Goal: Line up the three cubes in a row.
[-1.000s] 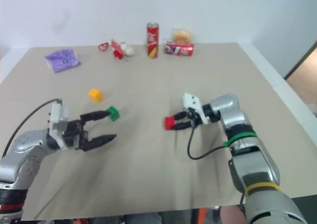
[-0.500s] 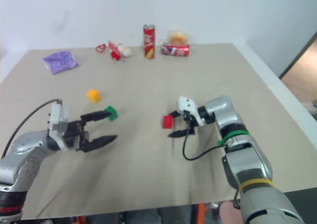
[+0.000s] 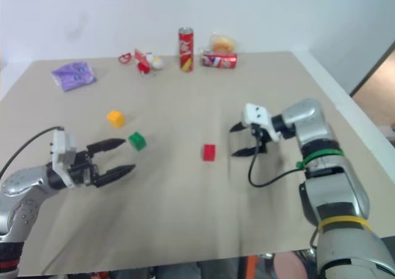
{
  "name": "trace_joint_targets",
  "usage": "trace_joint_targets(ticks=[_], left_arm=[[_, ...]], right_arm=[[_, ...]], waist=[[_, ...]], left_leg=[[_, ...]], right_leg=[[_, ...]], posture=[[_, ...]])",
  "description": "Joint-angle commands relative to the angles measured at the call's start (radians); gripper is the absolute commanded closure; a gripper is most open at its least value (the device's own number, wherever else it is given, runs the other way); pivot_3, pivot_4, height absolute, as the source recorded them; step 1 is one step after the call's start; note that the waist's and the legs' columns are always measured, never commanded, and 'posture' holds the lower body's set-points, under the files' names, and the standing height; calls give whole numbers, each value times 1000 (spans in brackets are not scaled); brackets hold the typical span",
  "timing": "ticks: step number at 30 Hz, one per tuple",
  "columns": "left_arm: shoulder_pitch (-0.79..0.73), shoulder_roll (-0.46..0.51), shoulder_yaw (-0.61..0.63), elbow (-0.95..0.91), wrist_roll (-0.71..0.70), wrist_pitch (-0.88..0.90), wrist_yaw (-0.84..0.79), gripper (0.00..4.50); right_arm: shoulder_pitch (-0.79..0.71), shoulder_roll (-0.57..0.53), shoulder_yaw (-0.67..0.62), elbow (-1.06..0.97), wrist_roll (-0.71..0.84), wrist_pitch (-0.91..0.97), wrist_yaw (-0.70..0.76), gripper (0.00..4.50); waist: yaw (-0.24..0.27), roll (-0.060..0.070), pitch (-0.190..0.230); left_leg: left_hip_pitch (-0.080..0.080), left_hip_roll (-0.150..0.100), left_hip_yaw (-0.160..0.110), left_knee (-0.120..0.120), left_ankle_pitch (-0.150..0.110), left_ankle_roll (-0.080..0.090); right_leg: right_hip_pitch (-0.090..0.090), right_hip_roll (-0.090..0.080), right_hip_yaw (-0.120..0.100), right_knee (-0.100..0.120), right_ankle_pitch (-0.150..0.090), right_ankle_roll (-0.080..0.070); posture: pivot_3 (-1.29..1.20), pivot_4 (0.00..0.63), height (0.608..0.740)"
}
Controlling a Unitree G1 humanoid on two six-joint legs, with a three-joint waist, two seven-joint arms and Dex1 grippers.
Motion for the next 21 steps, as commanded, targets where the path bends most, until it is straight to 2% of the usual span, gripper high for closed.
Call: trace_joint_targets(ticks=[1, 5, 7, 10, 15, 21], left_arm=[[11, -31, 66, -48, -11, -2, 103, 0], [36, -68, 94, -56, 3, 2, 196, 0], [70, -53, 75, -42, 56, -10, 205, 0], [94, -43, 54, -11, 101, -24, 199, 0], [74, -39, 21, 72, 157, -40, 179, 0], [-24, -47, -31, 180, 188, -48, 137, 0]], right_arm=[[-108, -5, -79, 20, 38, 12, 24, 49], [-187, 74, -218, 6, 165, 171, -71, 49], [-145, 129, -251, -103, 218, 229, -81, 49], [-44, 177, -251, -311, 269, 329, -71, 49], [143, 186, -206, -673, 320, 490, -67, 49], [220, 175, -194, -793, 325, 551, -101, 49]], waist=[[-3, 0, 0], [-4, 0, 0], [-4, 0, 0], [-2, 0, 0], [22, 0, 0], [25, 0, 0]], left_leg=[[0, 0, 1, 0, 0, 0], [2, 1, 2, 0, 0, 0], [1, 1, 2, 0, 0, 0], [1, 1, 3, -1, 0, 0], [-2, 1, 2, -1, -1, 0], [-2, 0, 2, 2, -1, -1]], right_leg=[[0, 0, 0, 0, 0, 0], [0, 0, 1, 0, 1, 1], [0, 1, 1, 0, 1, 1], [0, 1, 2, 0, 0, 0], [-2, 0, 1, 0, -1, 1], [-2, 0, 1, 0, 0, 3]], posture=[[0, 150, 740], [0, 150, 740], [0, 150, 740], [0, 150, 740], [0, 150, 740], [0, 150, 740]])
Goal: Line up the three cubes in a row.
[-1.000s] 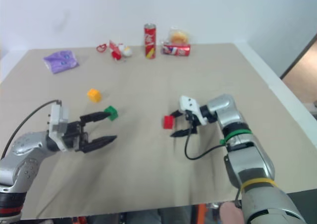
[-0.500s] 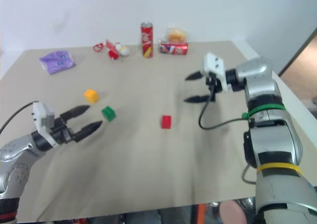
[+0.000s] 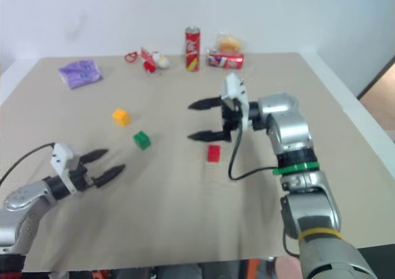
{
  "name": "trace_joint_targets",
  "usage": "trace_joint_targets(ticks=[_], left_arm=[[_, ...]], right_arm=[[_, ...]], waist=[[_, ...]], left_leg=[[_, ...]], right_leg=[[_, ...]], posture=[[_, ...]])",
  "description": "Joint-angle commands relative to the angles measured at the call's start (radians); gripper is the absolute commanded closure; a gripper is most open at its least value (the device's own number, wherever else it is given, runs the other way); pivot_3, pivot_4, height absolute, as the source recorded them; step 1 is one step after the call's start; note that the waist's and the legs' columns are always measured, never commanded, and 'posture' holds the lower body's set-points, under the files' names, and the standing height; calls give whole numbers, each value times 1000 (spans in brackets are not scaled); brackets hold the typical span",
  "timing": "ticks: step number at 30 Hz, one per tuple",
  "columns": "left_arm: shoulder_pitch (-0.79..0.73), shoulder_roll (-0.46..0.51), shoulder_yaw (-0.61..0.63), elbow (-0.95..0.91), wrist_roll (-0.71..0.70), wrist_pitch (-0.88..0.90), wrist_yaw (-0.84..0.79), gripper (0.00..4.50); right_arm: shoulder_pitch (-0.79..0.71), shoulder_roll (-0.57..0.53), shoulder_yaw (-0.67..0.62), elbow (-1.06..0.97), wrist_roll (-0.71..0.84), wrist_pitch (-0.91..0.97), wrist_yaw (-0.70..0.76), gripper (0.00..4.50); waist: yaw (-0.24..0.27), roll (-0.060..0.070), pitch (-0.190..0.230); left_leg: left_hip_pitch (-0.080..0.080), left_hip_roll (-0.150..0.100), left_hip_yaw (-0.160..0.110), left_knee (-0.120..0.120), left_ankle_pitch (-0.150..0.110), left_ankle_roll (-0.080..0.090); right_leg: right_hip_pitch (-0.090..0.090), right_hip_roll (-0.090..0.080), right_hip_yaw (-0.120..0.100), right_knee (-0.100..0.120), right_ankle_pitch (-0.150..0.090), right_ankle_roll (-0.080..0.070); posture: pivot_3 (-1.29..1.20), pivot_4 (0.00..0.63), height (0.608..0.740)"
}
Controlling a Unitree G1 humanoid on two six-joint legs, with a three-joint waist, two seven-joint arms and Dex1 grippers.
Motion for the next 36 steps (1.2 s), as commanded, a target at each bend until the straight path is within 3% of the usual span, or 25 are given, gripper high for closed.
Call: trace_joint_targets(ticks=[1, 15, 24, 36], left_arm=[[-64, 10, -26, 51, 20, -27, -34, 0], [-329, 0, -153, 330, 127, -12, -106, 0], [-434, -29, -210, 411, 188, 14, -89, 0], [-490, -98, -194, 421, 175, 136, -32, 0]], right_arm=[[5, -18, -12, -66, 26, 21, -20, 49], [34, -33, -9, -119, 41, 43, -61, 49], [36, -28, 0, -113, 38, 30, -79, 49], [19, -20, 8, -89, 34, 10, -83, 49]], waist=[[-1, 0, 0], [-2, 0, 0], [-2, 0, 0], [3, 0, 0]], left_leg=[[1, 0, 0, 0, 0, 0], [0, 0, 0, -1, 0, 0], [1, 0, 0, 0, 0, 0], [1, -1, -1, 2, 0, 1]], right_leg=[[0, 0, 0, 0, 0, 0], [0, 1, 0, 0, 0, 0], [1, 1, 0, 0, 1, 1], [3, 0, 0, 0, 2, 3]], posture=[[0, 150, 740], [0, 150, 740], [0, 150, 740], [0, 150, 740]])
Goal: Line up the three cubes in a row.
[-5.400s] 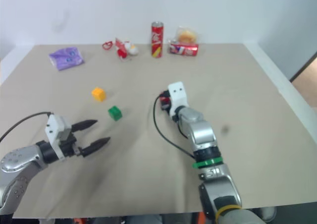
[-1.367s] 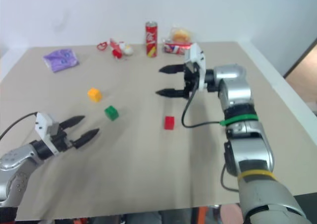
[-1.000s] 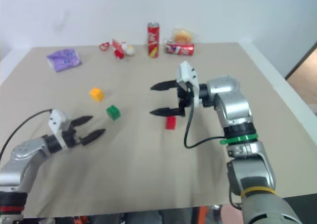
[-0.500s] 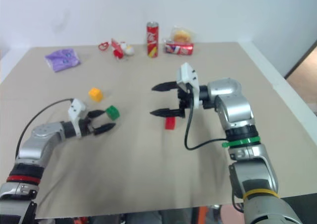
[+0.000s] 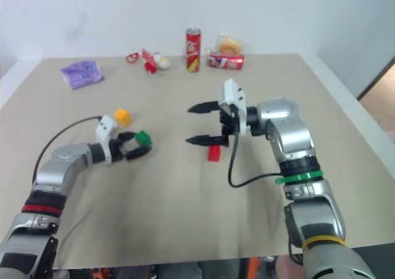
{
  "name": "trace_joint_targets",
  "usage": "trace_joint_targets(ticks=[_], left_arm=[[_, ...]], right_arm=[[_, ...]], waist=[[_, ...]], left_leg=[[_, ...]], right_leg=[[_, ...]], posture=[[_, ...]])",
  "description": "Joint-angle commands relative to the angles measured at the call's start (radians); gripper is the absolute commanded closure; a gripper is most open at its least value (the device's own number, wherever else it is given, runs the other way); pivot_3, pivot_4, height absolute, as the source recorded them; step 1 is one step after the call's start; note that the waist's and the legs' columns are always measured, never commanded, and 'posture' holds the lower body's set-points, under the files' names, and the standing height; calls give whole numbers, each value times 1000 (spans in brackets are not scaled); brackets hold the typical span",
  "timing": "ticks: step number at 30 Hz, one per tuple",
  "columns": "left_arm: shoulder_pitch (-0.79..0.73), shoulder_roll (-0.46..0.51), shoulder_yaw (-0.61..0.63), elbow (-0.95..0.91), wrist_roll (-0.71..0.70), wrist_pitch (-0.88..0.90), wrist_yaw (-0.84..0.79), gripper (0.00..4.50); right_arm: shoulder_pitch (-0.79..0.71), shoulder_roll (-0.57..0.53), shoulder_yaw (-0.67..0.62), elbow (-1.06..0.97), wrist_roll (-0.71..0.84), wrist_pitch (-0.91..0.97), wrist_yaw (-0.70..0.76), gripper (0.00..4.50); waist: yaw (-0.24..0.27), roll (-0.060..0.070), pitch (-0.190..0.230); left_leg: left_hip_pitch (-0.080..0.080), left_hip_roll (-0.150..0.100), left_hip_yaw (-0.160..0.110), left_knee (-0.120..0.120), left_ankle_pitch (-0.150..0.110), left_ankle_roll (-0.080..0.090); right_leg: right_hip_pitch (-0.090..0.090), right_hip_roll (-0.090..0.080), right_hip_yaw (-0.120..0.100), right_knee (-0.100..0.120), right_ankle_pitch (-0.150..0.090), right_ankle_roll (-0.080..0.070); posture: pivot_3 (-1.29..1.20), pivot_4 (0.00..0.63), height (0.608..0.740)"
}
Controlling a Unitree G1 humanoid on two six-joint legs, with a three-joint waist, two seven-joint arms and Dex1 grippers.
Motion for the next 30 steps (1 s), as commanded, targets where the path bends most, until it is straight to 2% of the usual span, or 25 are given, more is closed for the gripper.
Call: trace_joint_targets(ticks=[1, 2, 3, 12, 18, 23, 30], left_arm=[[-11, -17, -7, -5, -2, 24, 9, 0], [-9, -19, -9, -9, 0, 26, 8, 0], [-6, -19, -13, -13, 1, 27, 4, 262], [-17, -14, -42, -17, 15, 24, -27, 3174], [-24, 28, -88, -30, 39, -15, -130, 3167], [-64, 71, -149, 10, 80, -170, -291, 3167], [-235, -13, -192, 250, 129, -375, -386, 3167]], right_arm=[[-25, -2, -10, -11, 13, -13, -2, 49], [-26, -1, -10, -9, 13, -13, -3, 49], [-26, -1, -10, -8, 12, -14, -3, 17], [-33, 2, -12, -2, 11, -16, -8, 0], [-31, -4, -16, -23, 23, 2, -6, 0], [35, -78, -22, -134, 77, 87, 57, 0], [196, -258, -65, -238, 127, 116, 136, 0]], waist=[[0, 0, 0], [0, 0, 0], [0, 0, 0], [0, 0, 0], [0, 0, 0], [4, 0, 0], [21, 0, 0]], left_leg=[[0, 0, 0, 0, 0, 0], [0, 0, 0, 0, 0, 0], [0, 0, 0, 0, 0, 0], [0, 0, 0, -2, 0, -1], [-1, -1, 0, -2, -1, -1], [-2, -1, -1, -2, -1, -1], [-5, -1, 0, 0, -1, -2]], right_leg=[[0, 0, 0, 0, 0, 0], [0, 0, 0, 0, 0, 0], [0, 0, 0, 0, 0, 0], [0, 0, 0, 0, 0, 3], [0, 0, 0, 0, -1, 3], [-2, 0, 0, 0, -1, 2], [-3, -1, 0, -1, -4, 0]], posture=[[0, 150, 740], [0, 150, 740], [0, 150, 740], [0, 150, 740], [0, 150, 740], [0, 150, 740], [0, 150, 740]])
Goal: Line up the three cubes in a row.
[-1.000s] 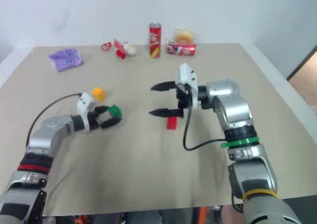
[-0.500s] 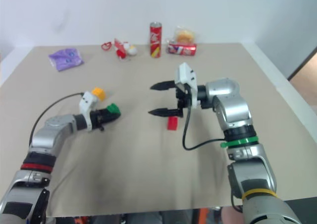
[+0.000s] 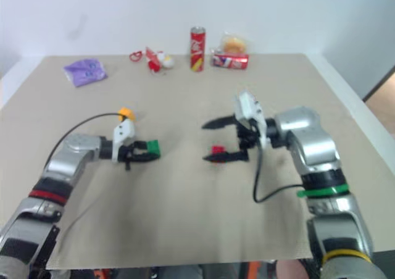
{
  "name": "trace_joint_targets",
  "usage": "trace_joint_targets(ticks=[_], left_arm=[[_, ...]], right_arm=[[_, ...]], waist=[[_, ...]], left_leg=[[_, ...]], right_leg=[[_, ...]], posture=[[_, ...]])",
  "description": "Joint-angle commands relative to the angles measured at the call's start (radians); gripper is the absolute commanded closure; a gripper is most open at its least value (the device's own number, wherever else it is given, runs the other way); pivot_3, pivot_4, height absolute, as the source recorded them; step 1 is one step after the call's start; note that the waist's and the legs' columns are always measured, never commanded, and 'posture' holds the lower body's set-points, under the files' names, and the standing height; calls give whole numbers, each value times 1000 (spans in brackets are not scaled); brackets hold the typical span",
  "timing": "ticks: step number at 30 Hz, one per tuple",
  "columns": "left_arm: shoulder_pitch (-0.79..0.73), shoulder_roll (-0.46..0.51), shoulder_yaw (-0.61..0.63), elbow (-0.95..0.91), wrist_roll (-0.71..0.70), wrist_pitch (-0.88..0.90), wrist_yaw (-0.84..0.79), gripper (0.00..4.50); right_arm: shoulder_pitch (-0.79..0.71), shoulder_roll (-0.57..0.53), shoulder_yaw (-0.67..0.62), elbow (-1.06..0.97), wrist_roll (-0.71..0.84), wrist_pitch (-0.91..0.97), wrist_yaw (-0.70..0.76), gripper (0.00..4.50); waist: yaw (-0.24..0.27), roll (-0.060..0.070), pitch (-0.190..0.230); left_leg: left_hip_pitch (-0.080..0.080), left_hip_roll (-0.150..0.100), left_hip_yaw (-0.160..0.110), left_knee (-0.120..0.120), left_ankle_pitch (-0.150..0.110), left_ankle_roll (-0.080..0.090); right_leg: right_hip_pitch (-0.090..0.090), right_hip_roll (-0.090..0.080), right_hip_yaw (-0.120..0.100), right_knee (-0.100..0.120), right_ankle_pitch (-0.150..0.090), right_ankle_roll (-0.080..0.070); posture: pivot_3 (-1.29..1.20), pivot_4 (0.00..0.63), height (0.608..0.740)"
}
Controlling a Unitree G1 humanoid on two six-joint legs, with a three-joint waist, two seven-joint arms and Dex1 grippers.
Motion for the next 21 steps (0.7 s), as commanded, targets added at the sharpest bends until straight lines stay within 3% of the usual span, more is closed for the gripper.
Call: trace_joint_targets(ticks=[1, 7, 12, 21], left_arm=[[-89, -50, 3, 105, 5, -109, -39, 3167], [-197, -142, -1, 281, 12, -238, -124, 3167], [-225, -161, -21, 369, 40, -302, -217, 3167], [-264, -183, -31, 515, 128, -371, -175, 3167]], right_arm=[[35, -68, -61, -63, 34, 9, 18, 0], [107, -127, -95, -35, 28, 14, -31, 0], [144, -123, -115, -73, 43, 34, -80, 0], [160, -120, -129, -129, 80, 67, -141, 0]], waist=[[-1, 0, 0], [-5, 0, 0], [-10, 0, 0], [-9, 0, 0]], left_leg=[[0, 0, 0, 0, 0, 0], [-1, 0, 1, 2, 0, 1], [-1, 0, 1, 2, 0, 1], [-2, 0, 0, 5, 0, 1]], right_leg=[[0, 0, 0, 0, 0, 0], [0, 0, 1, 0, 1, 1], [-1, 1, 1, 0, 3, 4], [0, 1, 1, 0, 3, 5]], posture=[[0, 150, 740], [0, 150, 740], [0, 150, 740], [0, 150, 740]])
